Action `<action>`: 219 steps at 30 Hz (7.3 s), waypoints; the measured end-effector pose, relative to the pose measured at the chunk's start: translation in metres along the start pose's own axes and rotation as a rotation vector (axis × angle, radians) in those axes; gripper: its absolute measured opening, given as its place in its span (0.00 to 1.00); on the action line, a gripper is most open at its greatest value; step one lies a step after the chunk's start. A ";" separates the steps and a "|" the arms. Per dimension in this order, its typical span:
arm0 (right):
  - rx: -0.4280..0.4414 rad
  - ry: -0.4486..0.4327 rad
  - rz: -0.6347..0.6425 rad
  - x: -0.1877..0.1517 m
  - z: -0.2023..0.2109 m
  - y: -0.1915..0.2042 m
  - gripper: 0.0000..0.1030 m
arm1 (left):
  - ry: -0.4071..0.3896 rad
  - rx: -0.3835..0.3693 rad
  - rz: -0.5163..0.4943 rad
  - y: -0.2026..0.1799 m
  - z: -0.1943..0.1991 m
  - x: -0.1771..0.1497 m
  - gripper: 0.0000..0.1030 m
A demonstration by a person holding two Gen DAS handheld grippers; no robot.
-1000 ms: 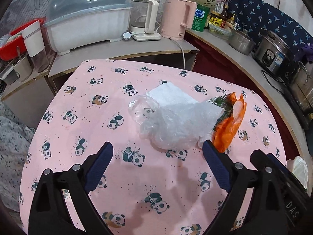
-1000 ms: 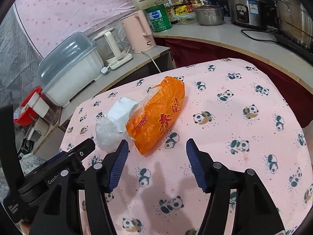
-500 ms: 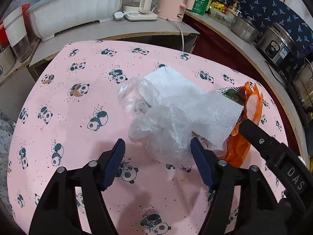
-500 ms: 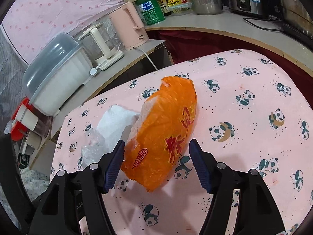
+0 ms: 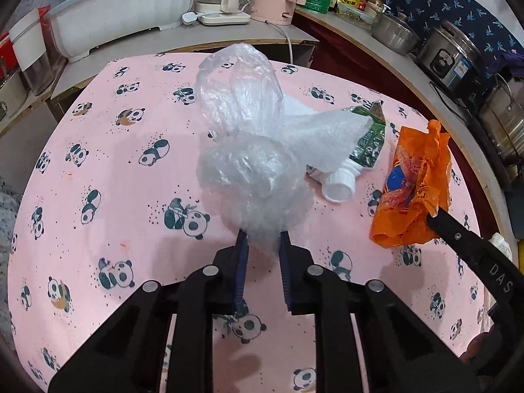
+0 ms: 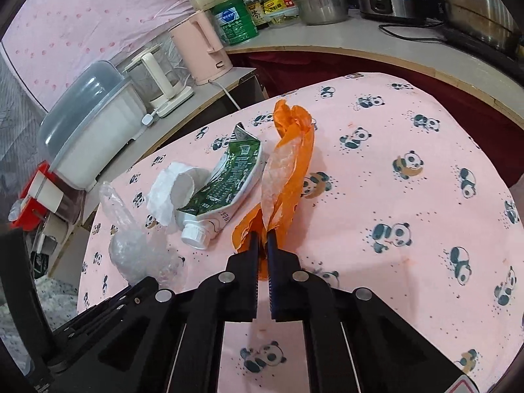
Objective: Collect trash
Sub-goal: 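Carry the plastic bag and orange bag over the trash bin, then open both grippers to drop the bags into the bin, then move both tools back over the green sauce packet and tissue, then grasp the white tissue with left gripper while right gripper grasps green sauce packet, then carry the tissue and sauce packet over the trash bin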
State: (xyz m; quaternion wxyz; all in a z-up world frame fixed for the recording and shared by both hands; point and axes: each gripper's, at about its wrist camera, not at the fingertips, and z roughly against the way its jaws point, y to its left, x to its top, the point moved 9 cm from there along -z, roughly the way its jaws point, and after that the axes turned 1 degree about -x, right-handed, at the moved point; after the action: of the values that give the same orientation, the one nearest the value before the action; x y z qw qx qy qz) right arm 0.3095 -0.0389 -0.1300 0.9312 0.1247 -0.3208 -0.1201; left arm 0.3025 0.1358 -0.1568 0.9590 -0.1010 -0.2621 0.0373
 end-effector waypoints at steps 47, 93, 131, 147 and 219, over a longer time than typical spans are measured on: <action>-0.214 -0.344 -0.298 -0.028 0.266 -0.302 0.04 | -0.049 -0.241 -0.575 -0.376 0.099 -0.145 0.12; -0.216 -0.334 -0.315 -0.018 0.246 -0.305 0.39 | -0.066 -0.188 -0.555 -0.370 0.075 -0.126 0.59; -0.032 -0.138 0.050 -0.009 0.109 -0.046 0.39 | -0.126 0.045 -0.148 -0.082 0.069 -0.008 0.59; 0.011 -0.049 0.098 0.013 0.026 -0.008 0.39 | -0.106 0.080 -0.147 -0.047 0.012 0.042 0.65; -0.111 -0.271 -0.190 0.006 0.201 -0.217 0.15 | -0.064 -0.189 -0.441 -0.286 0.088 -0.080 0.01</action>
State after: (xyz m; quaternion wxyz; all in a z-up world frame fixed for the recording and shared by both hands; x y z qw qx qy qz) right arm 0.1569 -0.2756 -0.0403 0.8693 0.0857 -0.4232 -0.2406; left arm 0.1935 -0.1383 -0.0611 0.9215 -0.1296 -0.3103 -0.1945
